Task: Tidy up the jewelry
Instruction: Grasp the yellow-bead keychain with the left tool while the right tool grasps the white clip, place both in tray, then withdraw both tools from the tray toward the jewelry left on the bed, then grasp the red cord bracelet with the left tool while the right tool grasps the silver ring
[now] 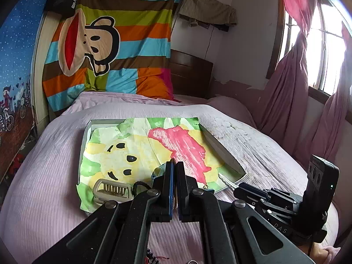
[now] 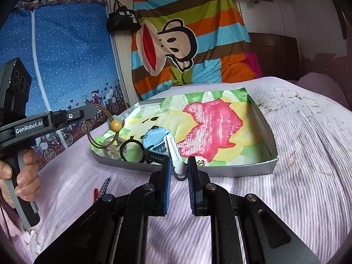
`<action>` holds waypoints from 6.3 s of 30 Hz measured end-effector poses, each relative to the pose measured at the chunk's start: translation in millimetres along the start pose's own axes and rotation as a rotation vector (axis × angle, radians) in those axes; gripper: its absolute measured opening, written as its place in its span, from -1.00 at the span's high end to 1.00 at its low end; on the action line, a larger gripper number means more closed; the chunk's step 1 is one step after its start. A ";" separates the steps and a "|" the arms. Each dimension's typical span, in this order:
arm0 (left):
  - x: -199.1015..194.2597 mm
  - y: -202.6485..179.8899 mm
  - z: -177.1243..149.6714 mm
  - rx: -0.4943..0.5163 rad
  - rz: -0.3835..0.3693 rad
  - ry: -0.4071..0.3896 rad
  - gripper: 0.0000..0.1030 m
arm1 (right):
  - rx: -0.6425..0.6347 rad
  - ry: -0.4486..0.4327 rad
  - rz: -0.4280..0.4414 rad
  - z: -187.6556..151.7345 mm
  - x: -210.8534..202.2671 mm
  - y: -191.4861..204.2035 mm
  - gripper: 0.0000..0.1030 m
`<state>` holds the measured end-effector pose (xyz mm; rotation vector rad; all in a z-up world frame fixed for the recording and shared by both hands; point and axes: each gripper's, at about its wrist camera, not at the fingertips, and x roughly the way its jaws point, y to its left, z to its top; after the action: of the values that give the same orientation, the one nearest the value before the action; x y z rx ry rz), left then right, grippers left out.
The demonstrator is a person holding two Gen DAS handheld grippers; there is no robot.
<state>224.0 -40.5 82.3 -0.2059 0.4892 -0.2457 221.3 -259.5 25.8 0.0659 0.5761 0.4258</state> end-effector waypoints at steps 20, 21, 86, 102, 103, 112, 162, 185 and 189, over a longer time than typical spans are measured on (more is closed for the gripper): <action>52.6 30.4 -19.5 -0.095 0.076 0.084 0.94 | 0.090 0.200 -0.085 24.4 96.4 -28.0 0.75; 53.5 30.7 -20.7 -0.092 0.088 0.088 0.94 | 0.091 0.208 -0.087 23.5 98.6 -28.3 0.75; -106.5 22.5 -91.5 0.066 0.289 -0.144 -1.00 | -0.012 -0.228 -0.077 -49.5 -93.4 46.9 -0.97; -99.5 37.6 -113.4 0.045 0.244 -0.014 -1.00 | -0.098 -0.060 -0.050 -70.8 -64.5 57.7 -0.97; -98.0 37.4 -113.6 0.046 0.237 -0.005 -1.00 | -0.107 -0.046 -0.053 -72.5 -61.5 58.0 -0.97; -84.4 32.8 -115.2 0.080 0.174 0.071 -1.00 | -0.140 0.064 -0.051 -77.8 -40.0 58.4 -0.97; -5.0 30.0 -125.9 -0.024 0.005 0.343 0.93 | -0.250 0.271 0.070 -84.3 28.0 84.1 0.39; -35.3 27.4 -126.8 -0.020 0.040 0.243 0.95 | -0.211 0.210 0.092 -82.5 18.7 76.6 0.65; -42.2 25.8 -125.7 -0.027 0.047 0.211 0.95 | -0.195 0.180 0.093 -80.8 13.3 73.4 0.65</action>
<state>131.6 -21.3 -14.2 -0.1958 0.7062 -0.2161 160.3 -191.8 -35.8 -0.1338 0.7075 0.5802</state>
